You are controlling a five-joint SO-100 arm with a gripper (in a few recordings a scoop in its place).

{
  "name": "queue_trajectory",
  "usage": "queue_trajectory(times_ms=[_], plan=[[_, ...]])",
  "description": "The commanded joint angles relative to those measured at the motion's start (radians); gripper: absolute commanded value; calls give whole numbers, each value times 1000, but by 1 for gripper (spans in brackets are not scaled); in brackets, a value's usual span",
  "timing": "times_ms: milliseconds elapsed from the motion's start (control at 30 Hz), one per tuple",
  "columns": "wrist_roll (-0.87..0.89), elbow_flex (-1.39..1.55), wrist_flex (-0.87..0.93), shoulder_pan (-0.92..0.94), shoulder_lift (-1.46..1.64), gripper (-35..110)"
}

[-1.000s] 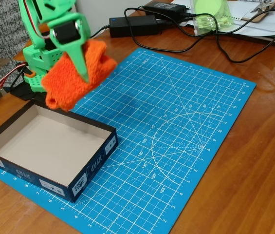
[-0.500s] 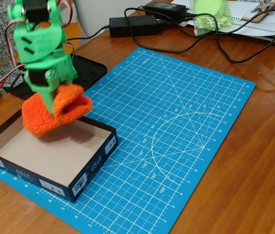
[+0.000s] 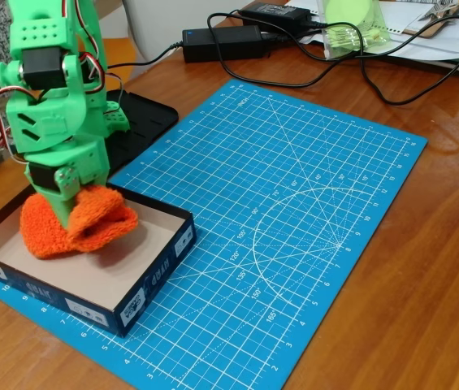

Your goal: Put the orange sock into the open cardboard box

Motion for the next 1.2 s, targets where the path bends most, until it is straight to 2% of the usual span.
queue_trajectory(times_ms=[0,200,500,633,733,900,1033,1167], plan=[[-5,-40,60,-6,11,9],[-67,-69,121,-37,28,13],[-187,-186,327,17,32,19],[-267,-268,413,32,25,31],[-298,-284,388,57,9,32],[-238,-253,155,83,-5,33],[-267,-295,206,97,-34,33],[-344,-365,354,61,-8,34]])
